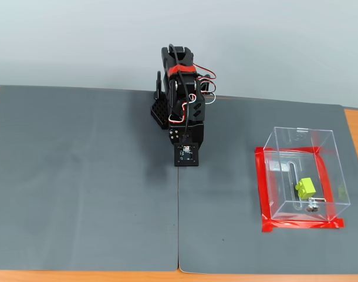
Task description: Pick the green lego block and place it into the transparent box
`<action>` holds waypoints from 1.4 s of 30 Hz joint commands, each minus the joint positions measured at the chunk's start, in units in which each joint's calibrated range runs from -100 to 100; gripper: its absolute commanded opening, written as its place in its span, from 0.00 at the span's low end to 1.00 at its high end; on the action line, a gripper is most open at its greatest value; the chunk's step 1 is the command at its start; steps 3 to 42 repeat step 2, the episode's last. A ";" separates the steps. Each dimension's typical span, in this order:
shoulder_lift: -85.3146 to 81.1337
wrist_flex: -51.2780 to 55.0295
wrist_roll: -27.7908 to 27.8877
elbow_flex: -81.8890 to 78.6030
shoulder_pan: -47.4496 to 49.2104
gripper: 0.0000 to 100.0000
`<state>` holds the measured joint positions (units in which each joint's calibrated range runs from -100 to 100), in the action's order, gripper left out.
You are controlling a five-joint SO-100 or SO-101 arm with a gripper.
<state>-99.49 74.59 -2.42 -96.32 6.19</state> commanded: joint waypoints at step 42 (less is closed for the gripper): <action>0.17 0.24 0.05 3.83 -0.18 0.02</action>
